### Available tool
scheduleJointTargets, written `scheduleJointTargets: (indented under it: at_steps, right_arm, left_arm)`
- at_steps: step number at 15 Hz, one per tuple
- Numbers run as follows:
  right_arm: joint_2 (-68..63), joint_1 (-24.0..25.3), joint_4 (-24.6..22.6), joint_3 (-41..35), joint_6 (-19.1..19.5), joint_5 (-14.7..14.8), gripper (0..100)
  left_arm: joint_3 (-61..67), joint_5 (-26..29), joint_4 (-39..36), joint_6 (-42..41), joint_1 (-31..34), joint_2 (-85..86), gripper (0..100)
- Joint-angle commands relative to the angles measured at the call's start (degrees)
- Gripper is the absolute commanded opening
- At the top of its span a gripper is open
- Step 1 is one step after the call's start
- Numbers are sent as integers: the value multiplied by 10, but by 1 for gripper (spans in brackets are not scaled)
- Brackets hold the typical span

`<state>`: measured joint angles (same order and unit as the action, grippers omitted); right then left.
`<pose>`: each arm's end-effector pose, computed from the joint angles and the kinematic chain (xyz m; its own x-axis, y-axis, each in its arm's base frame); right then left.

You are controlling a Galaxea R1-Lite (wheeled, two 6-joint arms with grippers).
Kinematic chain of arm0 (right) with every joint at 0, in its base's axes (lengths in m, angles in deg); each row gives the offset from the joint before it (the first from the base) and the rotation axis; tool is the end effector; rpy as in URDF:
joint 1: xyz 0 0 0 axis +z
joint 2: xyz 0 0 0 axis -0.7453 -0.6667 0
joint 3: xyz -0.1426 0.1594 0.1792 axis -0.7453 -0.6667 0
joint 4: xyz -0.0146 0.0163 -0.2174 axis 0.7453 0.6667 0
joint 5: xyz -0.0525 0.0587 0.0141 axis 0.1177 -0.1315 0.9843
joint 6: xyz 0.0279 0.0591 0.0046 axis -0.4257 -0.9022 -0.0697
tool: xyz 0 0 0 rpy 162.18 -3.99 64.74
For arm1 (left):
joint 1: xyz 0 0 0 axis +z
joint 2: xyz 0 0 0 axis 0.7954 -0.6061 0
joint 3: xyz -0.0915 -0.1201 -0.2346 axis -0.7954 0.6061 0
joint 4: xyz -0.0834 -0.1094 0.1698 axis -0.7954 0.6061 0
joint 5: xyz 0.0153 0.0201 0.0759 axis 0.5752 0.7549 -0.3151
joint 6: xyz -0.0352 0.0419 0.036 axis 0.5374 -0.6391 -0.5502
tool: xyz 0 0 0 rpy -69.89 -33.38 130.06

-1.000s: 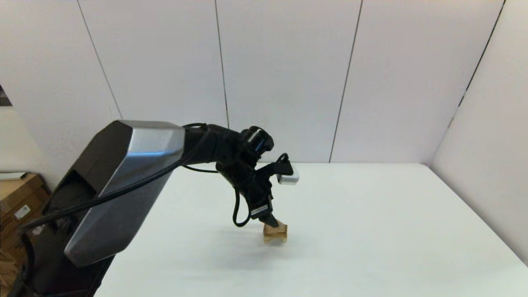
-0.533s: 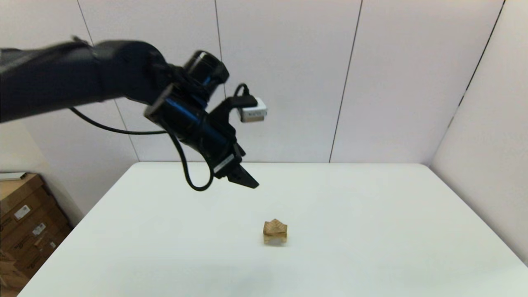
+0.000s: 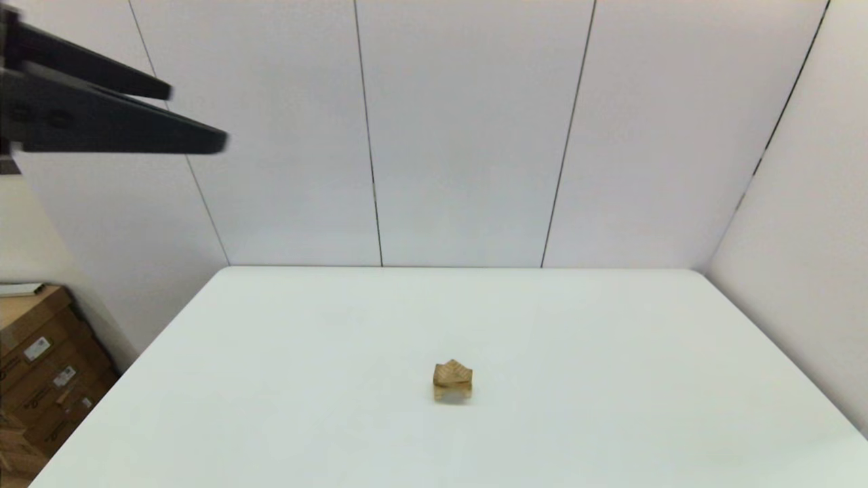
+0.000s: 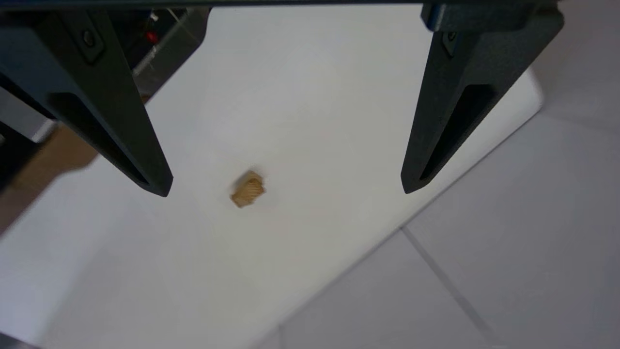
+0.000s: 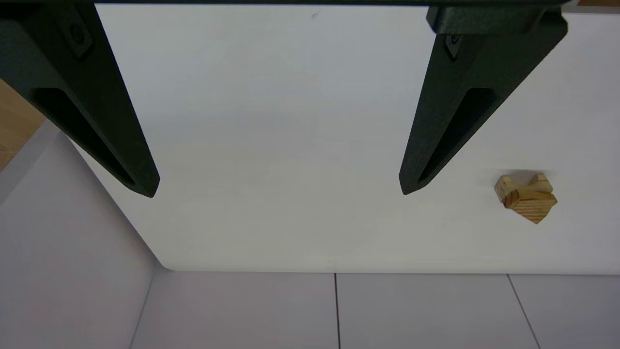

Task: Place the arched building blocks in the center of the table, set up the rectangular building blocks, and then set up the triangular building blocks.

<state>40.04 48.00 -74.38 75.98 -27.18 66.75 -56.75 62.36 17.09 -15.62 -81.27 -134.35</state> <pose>0.0715 -0.0002 0.0759 1.0000 -0.0033 0.0041 0.0033 1.0000 0.0001 0.1779 -0.1069 0.3859 0.7357 -0.5551 -0.3880 0.6478 0.7439 0.1642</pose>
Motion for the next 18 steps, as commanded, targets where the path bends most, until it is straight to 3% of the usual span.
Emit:
scheduleJointTargets:
  at_steps: [1,4,12,16,18]
  right_arm:
    - [0,0,0,0,0,0,100]
    - [0,0,0,0,0,0,100]
    - [0,0,0,0,0,0,100]
    - [0,0,0,0,0,0,100]
    - [0,0,0,0,0,0,100]
  left_arm:
    - [92,-82,0,13,108,268,100]
    - [179,-82,0,-55,179,443,100]
    - [342,-82,0,-59,295,666,100]
    - [471,-85,-6,-28,290,743,100]
    - [563,-87,-57,17,287,770,100]
